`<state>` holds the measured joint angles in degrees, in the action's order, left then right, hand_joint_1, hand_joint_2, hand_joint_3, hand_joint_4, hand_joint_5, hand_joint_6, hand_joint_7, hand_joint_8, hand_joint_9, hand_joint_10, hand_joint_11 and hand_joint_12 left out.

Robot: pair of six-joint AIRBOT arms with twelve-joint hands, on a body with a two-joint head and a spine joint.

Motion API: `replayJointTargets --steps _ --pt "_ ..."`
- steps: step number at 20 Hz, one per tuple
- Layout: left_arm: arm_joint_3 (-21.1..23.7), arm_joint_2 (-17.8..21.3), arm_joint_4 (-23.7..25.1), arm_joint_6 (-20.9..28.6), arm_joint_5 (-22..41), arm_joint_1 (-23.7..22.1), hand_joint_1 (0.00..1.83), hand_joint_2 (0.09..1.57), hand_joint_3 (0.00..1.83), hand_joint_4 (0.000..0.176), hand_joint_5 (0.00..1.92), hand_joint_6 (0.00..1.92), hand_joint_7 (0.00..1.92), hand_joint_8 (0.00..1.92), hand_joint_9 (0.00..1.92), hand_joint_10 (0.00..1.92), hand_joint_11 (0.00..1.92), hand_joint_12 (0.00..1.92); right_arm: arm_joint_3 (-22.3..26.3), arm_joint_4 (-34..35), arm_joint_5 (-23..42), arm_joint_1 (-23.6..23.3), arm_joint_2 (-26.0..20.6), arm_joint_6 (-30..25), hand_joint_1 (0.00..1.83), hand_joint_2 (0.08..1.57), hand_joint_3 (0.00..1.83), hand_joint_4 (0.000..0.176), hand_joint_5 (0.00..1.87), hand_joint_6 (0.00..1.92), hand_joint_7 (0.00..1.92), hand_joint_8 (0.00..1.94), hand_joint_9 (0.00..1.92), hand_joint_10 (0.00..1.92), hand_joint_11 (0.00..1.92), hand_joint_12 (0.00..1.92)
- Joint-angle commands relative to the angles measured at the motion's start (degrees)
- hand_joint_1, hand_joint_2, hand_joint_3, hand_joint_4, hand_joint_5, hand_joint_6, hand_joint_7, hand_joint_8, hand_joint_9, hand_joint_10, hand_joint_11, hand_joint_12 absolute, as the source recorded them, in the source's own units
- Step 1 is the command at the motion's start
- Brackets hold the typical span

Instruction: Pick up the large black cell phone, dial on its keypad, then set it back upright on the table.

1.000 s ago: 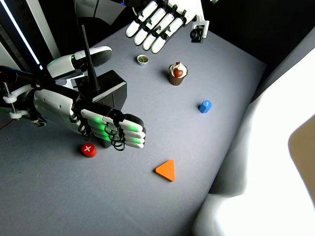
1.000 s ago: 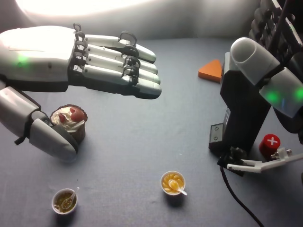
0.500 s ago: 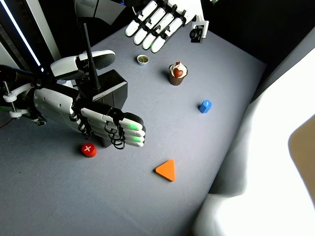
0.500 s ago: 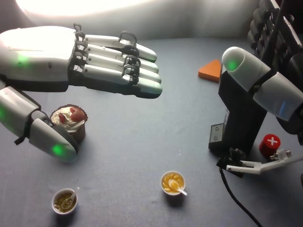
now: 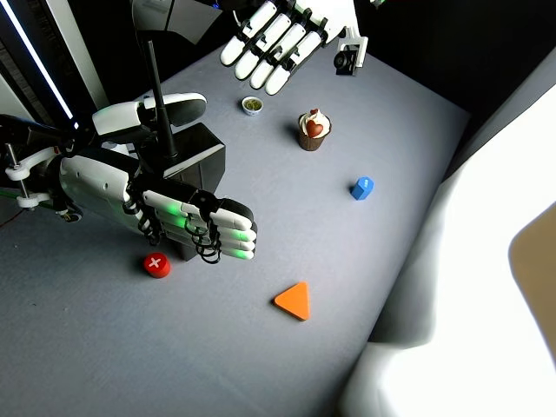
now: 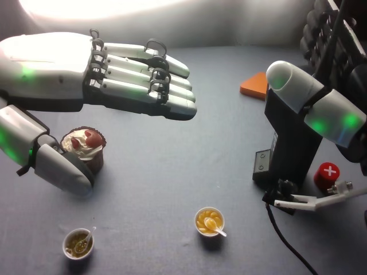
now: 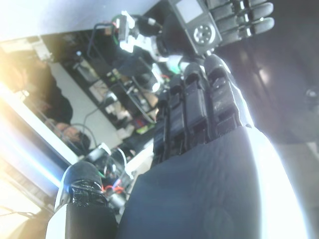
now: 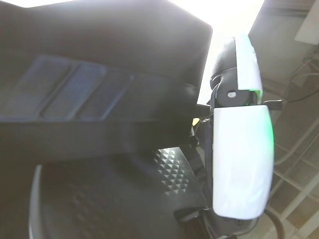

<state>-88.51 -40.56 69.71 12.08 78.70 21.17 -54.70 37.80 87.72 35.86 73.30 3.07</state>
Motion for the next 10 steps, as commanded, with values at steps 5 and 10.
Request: replayJointTargets --steps 5,10 --pt "0.3 0.0 -5.3 0.4 3.4 -1.4 0.00 1.06 0.00 0.000 0.18 0.00 0.24 0.00 0.22 0.00 0.00 0.46 -0.2 -3.7 5.7 -0.4 -0.4 -0.6 0.96 1.05 0.03 0.000 0.00 0.00 0.00 0.00 0.00 0.00 0.00 0.00" --pt "0.4 0.0 -5.3 0.9 3.4 -1.4 0.00 1.08 0.00 0.000 0.15 0.00 0.20 0.00 0.17 0.00 0.00 0.32 -0.4 -3.7 5.6 -0.4 -0.4 -0.6 0.98 1.16 0.03 0.000 0.06 0.00 0.06 0.00 0.04 0.00 0.04 0.05"
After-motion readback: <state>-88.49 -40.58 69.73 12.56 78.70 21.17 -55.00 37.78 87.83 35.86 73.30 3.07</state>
